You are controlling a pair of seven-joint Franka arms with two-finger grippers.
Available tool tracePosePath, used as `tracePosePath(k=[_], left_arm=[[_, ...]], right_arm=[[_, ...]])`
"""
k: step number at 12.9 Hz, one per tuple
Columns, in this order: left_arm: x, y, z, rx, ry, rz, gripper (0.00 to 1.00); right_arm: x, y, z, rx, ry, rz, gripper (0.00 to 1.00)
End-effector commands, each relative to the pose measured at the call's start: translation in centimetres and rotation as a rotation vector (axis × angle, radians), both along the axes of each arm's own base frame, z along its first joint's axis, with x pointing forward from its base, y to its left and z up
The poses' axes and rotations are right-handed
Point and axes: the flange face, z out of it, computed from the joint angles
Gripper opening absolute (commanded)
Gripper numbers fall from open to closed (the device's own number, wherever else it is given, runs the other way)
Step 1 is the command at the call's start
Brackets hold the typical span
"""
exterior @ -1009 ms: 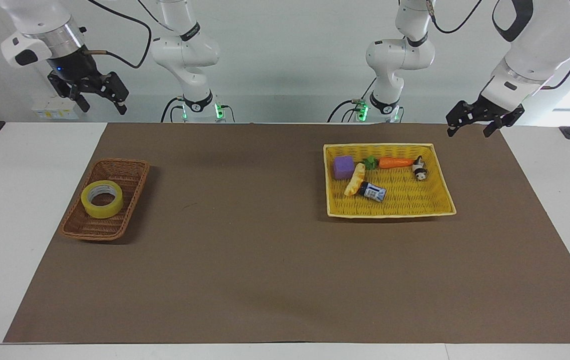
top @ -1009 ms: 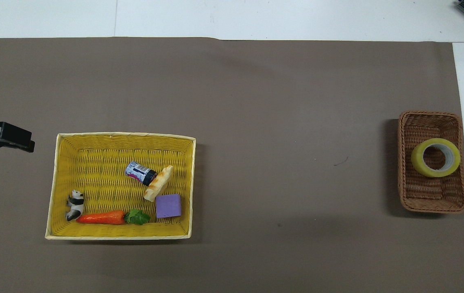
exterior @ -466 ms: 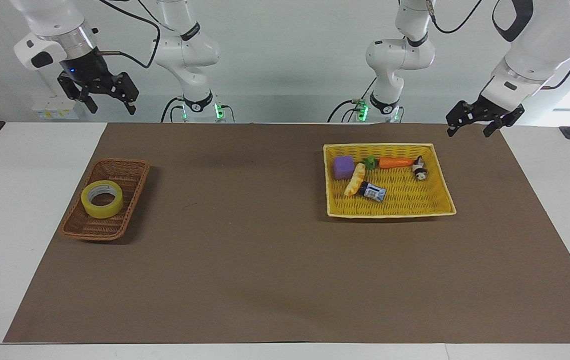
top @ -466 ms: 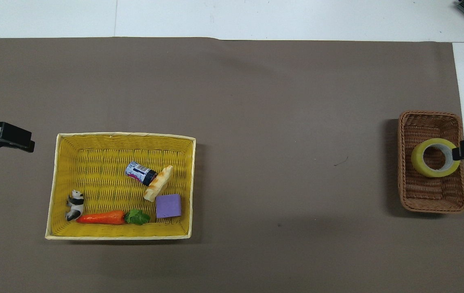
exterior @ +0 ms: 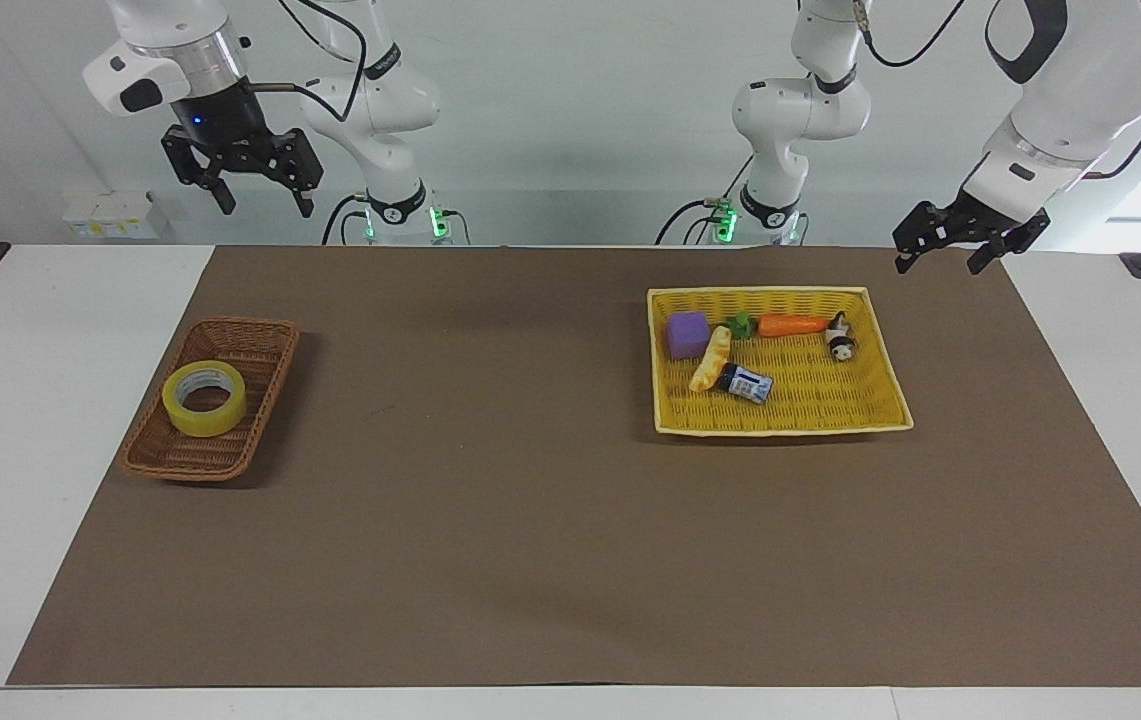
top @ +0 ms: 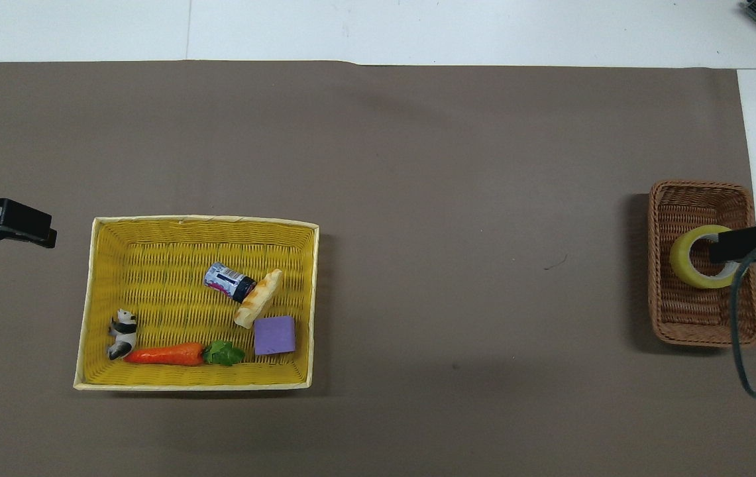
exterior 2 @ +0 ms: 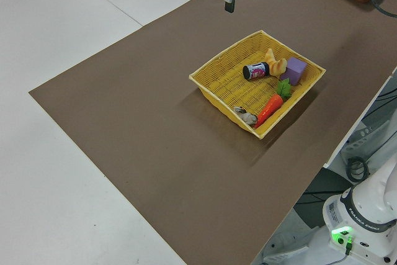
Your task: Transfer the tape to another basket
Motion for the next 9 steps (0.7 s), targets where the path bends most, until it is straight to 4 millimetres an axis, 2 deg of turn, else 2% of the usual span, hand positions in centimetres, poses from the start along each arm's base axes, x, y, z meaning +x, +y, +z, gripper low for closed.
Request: tracePosePath(k=[1, 4, 7, 9], left_arm=[[0.0, 0.1, 0.5, 0.014, -0.001, -0.011, 1.0], [0.0, 0.1, 0.5, 0.014, -0.001, -0.011, 1.0], [0.0, 0.1, 0.5, 0.014, -0.001, -0.011, 1.0], [0.0, 0.1, 0.5, 0.014, -0.001, -0.011, 1.0]], right_arm=[[0.0, -0.3, -0.2, -0.023, -0.004, 0.021, 1.0], [-0.2, -0.8, -1.1, -0.021, 0.016, 0.017, 1.0], [2.9, -2.3, -0.5, -0.034, 0.066, -0.014, 1.0], [2.8, -2.0, -0.4, -0.013, 0.042, -0.011, 1.0]])
